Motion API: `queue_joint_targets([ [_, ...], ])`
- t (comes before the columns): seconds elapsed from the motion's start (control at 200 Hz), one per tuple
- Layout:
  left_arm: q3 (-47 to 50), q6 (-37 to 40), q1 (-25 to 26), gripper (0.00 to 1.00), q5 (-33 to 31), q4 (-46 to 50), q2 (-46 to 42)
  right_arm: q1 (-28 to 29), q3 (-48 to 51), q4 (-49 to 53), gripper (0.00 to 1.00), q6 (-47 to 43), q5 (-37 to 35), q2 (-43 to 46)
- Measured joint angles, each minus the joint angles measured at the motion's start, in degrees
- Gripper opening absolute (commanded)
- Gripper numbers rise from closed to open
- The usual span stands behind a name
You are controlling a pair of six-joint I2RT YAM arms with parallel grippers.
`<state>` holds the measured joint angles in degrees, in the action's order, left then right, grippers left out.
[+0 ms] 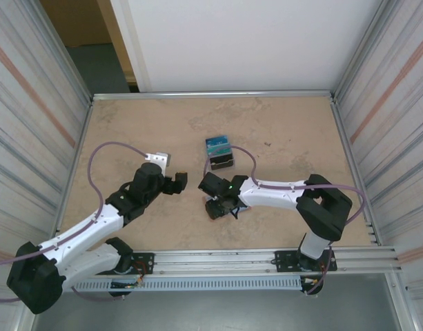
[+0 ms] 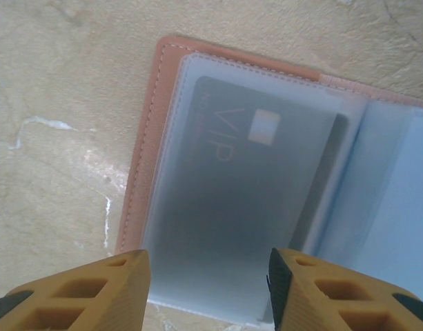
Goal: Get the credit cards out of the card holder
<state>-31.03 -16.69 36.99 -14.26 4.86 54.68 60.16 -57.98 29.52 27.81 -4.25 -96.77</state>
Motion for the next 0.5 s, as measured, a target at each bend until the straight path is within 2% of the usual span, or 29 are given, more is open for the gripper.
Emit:
queue_joint_targets([
  [0.501,0.0,-0.1,0.0,0.99,0.0,0.0,0.9,-0.1,-0.7,-1.4,0.54,0.0,1.0,-3.0],
])
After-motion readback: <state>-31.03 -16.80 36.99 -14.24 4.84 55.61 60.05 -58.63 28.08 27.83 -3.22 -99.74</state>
